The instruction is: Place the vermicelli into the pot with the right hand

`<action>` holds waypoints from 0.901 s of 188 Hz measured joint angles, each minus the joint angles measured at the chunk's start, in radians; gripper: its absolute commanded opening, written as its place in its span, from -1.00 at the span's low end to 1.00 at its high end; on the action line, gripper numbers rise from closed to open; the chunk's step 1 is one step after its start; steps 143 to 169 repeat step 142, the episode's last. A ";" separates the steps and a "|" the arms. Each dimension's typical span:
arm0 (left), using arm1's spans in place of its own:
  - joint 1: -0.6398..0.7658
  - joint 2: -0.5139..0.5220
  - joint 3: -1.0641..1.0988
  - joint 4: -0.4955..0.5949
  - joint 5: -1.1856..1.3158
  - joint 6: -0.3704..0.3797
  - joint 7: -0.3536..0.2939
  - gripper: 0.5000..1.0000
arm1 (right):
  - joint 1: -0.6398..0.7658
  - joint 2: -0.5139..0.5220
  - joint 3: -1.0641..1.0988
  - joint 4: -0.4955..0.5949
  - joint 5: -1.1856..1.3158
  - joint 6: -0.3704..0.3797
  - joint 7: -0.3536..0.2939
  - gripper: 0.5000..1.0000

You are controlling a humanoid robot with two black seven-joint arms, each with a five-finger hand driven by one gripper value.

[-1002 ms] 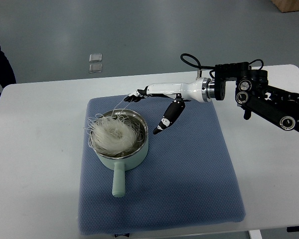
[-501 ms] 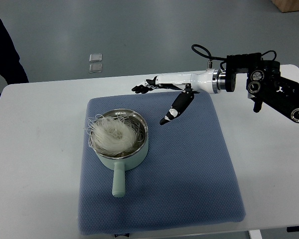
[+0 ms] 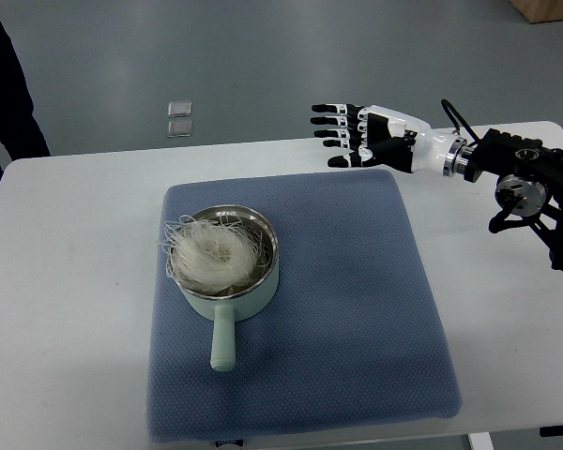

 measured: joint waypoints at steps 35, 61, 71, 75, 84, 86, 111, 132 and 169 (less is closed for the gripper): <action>0.000 0.000 0.000 0.000 0.000 0.000 0.000 1.00 | -0.051 0.056 0.000 -0.066 0.238 -0.080 -0.085 0.70; 0.000 0.000 0.000 0.000 0.000 0.000 0.000 1.00 | -0.092 0.086 0.002 -0.072 0.325 -0.132 -0.099 0.71; 0.000 0.000 0.000 0.000 0.000 0.000 0.000 1.00 | -0.109 0.098 0.008 -0.073 0.335 -0.138 -0.097 0.71; 0.000 0.000 0.000 0.000 0.000 0.000 0.000 1.00 | -0.114 0.101 0.010 -0.073 0.337 -0.139 -0.095 0.71; 0.000 0.000 0.000 0.000 0.000 0.000 0.000 1.00 | -0.122 0.108 0.013 -0.073 0.341 -0.139 -0.091 0.71; 0.000 0.000 0.000 0.000 0.000 0.000 0.000 1.00 | -0.123 0.109 0.014 -0.073 0.342 -0.139 -0.090 0.71; 0.000 0.000 0.000 0.000 0.000 0.000 0.000 1.00 | -0.127 0.113 0.022 -0.073 0.352 -0.133 -0.087 0.71; 0.000 0.000 0.000 0.000 0.000 -0.001 0.000 1.00 | -0.128 0.114 0.031 -0.073 0.353 -0.133 -0.086 0.71; 0.000 0.000 0.000 0.000 0.000 -0.001 0.000 1.00 | -0.129 0.114 0.032 -0.073 0.353 -0.132 -0.086 0.71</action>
